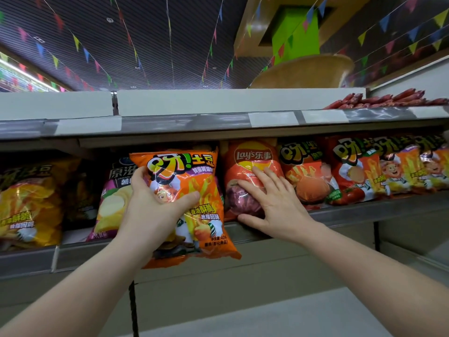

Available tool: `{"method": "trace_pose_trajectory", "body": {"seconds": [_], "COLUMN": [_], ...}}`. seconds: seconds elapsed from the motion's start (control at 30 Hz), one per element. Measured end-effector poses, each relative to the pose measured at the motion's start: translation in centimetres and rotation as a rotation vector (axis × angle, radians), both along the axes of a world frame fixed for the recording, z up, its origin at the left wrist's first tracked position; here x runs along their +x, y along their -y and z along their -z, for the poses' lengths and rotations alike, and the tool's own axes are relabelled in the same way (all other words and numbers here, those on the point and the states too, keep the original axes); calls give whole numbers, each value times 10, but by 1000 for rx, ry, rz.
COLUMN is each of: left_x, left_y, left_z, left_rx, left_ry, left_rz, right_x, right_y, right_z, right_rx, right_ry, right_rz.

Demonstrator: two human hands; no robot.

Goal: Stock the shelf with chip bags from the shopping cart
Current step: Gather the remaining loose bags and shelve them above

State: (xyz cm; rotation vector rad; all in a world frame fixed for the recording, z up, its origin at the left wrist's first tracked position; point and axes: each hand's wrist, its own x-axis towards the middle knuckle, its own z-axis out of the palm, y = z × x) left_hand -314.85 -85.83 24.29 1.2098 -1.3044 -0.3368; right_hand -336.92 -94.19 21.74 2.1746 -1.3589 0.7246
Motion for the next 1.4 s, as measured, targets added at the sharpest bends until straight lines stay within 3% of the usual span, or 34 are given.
{"method": "trace_pose_trajectory", "body": {"seconds": [0.13, 0.23, 0.3, 0.47, 0.63, 0.8, 1.03, 1.4], "left_x": [0, 1, 6, 15, 39, 67, 112, 239], "left_y": [-12, -19, -21, -40, -58, -70, -90, -115], "left_z": [1, 2, 3, 4, 11, 19, 28, 21], "left_rx": [-21, -21, -19, -9, 5, -1, 21, 6], "left_ry": [18, 20, 16, 26, 54, 62, 51, -107], "left_rz": [-20, -36, -47, -108, -197, -269, -312, -331], "right_x": [0, 10, 25, 85, 129, 164, 217, 346], "right_y": [-15, -31, -42, -63, -68, -75, -86, -107], "right_z": [-23, -39, -45, -43, -31, -25, -18, -20], "right_rx": [94, -57, -97, 537, 803, 903, 765, 736], "right_ry": [121, 258, 431, 877, 947, 933, 908, 795], "right_rz": [-41, -69, -216, -629, -767, -823, -875, -915]}}
